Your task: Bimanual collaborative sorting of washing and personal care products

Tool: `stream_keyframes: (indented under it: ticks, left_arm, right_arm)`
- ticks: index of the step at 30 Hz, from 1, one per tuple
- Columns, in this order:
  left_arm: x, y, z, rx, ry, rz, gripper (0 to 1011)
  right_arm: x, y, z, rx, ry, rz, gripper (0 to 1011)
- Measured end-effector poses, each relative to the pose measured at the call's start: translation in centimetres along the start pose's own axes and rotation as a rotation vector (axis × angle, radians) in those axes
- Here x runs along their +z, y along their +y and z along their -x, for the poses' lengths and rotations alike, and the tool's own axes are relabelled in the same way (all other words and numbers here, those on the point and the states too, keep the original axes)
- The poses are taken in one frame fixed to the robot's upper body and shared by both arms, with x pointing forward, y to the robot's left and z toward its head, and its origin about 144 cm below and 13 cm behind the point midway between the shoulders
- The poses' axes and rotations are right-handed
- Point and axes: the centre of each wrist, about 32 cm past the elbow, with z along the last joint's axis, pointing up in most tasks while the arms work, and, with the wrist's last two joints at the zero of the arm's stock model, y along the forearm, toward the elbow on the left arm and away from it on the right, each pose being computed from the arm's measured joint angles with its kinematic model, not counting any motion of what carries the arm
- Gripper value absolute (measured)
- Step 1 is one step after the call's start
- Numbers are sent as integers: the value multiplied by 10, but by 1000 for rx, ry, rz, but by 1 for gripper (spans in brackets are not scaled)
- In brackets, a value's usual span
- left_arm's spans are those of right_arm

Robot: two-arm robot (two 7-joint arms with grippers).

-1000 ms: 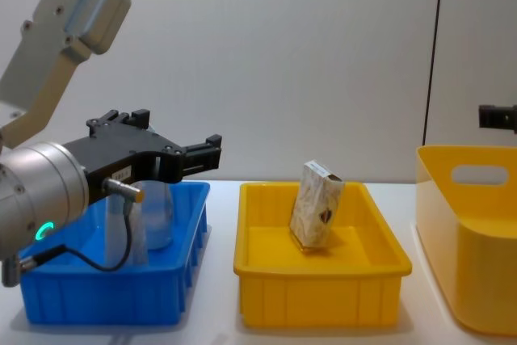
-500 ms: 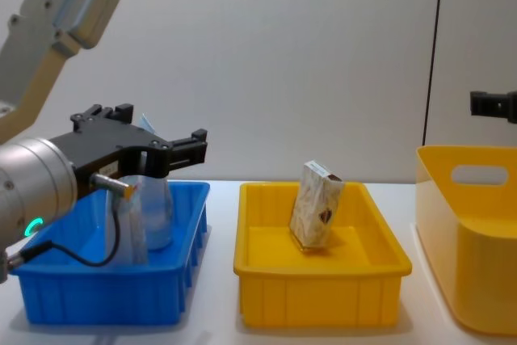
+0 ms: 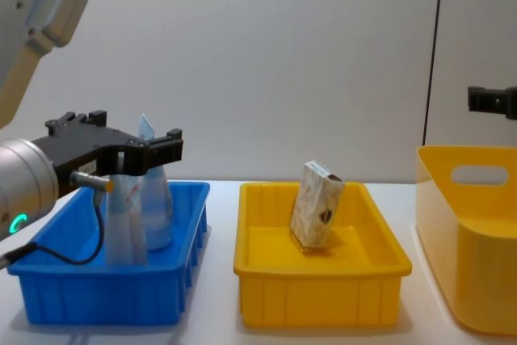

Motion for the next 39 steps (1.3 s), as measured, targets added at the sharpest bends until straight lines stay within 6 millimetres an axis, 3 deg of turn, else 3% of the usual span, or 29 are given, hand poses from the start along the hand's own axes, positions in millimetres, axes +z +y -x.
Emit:
stream_keyframes:
  ticks: [39]
  left_arm:
    - [-35, -36, -27, 36, 47, -146, 1001]
  right_arm:
    - [0, -1, 0, 4, 0, -6, 1004]
